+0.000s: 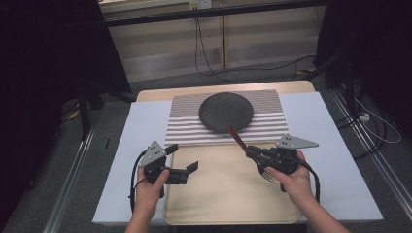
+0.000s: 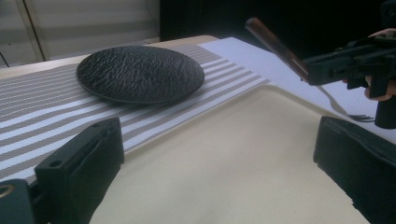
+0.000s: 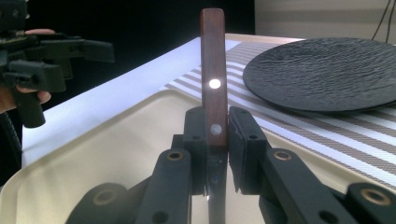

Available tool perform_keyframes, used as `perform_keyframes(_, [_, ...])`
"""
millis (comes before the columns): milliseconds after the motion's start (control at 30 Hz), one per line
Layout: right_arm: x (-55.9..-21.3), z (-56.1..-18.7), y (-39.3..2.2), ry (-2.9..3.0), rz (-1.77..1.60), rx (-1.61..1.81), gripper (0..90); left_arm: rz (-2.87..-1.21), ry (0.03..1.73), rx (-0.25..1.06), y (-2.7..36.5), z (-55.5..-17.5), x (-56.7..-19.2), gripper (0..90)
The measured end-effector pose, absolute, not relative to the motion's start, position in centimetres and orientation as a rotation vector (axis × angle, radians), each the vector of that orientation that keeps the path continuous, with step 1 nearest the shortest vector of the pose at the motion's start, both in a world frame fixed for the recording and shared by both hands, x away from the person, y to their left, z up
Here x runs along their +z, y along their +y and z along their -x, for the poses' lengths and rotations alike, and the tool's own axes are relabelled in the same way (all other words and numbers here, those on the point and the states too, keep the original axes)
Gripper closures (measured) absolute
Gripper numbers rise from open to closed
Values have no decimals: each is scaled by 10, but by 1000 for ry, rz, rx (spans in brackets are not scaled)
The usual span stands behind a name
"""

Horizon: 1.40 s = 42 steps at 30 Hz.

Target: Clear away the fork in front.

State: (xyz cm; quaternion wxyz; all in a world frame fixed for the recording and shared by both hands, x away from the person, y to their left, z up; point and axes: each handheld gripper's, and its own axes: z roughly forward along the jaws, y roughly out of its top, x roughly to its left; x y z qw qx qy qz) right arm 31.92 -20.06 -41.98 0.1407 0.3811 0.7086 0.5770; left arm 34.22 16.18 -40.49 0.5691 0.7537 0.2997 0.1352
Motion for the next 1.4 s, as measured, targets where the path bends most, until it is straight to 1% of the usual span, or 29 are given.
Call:
perform_keyframes(500, [-425, -314, -183, 2106, -1051, 1683, 784, -1781, 677, 279, 138, -348, -404, 30])
perform_keyframes(800, [-431, -310, -171, 2149, -1020, 1675, 785, -1800, 673, 278, 127, -351, -409, 31])
perform_keyframes(1067, [-433, -309, -163, 2170, -1000, 1677, 785, -1801, 714, 267, 115, -352, -411, 39])
perform_keyframes(1167, [-434, -309, -162, 2173, -994, 1676, 785, -1797, 716, 244, 111, -352, -412, 44])
perform_keyframes(1300, [-435, -308, -158, 2192, -987, 1672, 785, -1783, 686, 212, 102, -350, -414, 106])
perform_keyframes(1333, [-436, -307, -156, 2194, -978, 1675, 785, -1773, 677, 184, 99, -350, -414, 165])
perform_keyframes(1400, [-435, -307, -154, 2199, -972, 1665, 784, -1758, 685, 163, 96, -350, -414, 232])
